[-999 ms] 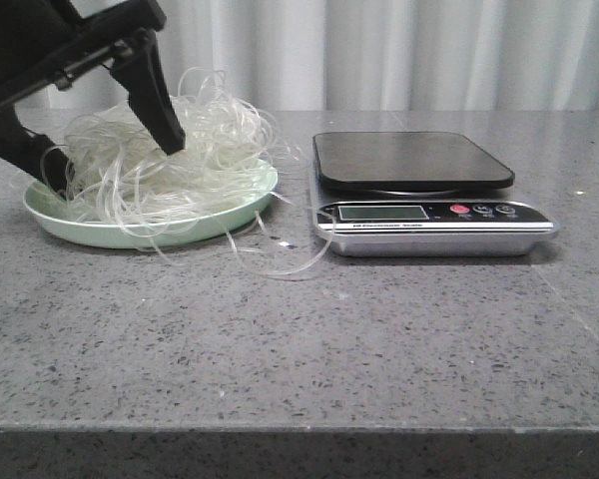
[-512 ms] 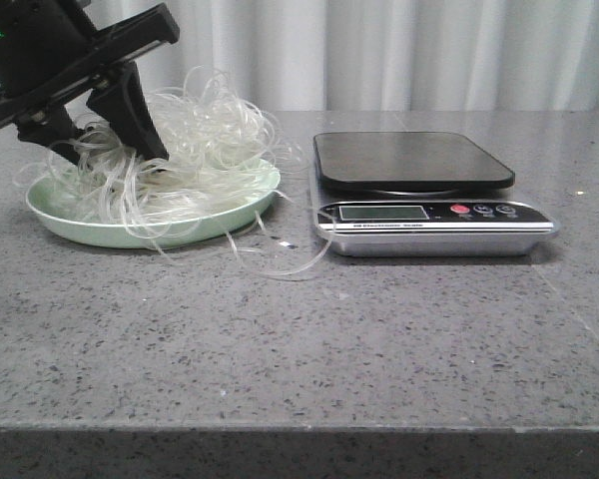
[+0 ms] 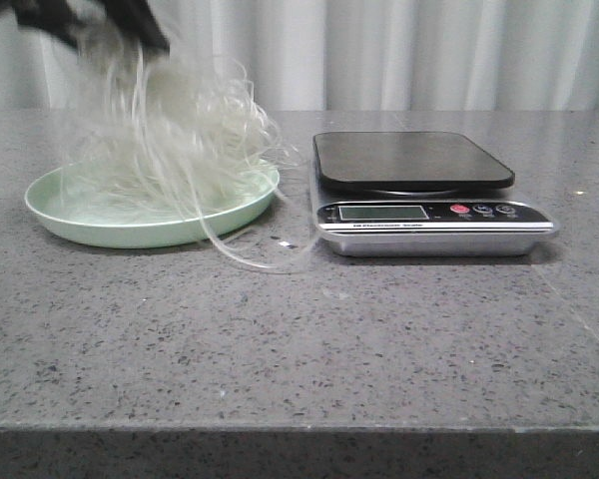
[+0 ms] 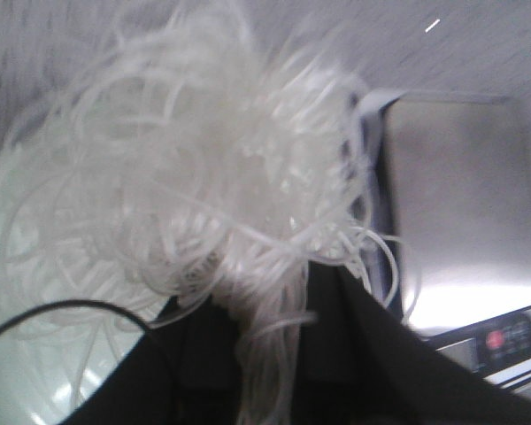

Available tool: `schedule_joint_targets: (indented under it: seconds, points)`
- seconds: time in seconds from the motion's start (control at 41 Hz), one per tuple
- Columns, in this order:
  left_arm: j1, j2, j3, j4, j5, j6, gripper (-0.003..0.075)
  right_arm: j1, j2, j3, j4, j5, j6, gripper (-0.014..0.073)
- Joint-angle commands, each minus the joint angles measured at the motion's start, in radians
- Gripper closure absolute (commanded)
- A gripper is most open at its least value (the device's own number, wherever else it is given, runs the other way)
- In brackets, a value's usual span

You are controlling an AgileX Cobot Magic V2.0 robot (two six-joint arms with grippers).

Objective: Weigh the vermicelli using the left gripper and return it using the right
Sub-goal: 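Lift the vermicelli with the left gripper and carry it over the scale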

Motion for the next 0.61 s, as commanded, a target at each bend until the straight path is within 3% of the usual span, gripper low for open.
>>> schedule_joint_targets:
  seconds: [0.0, 0.39, 0.585]
  points:
    - [-0.009, -0.076, -0.103, -0.019, -0.042, -0.001, 0.0582, -0.004, -0.014, -0.009, 0.003, -0.076, 0.0, 0.0444]
    - [-0.009, -0.09, -0.46, -0.003, -0.065, 0.001, 0.0582, -0.004, -0.014, -0.009, 0.003, -0.076, 0.0, 0.0444]
    - [-0.073, -0.079, -0.565, -0.005, -0.106, 0.001, 0.0582, -0.004, -0.014, -0.009, 0.003, -0.076, 0.0, 0.0444]
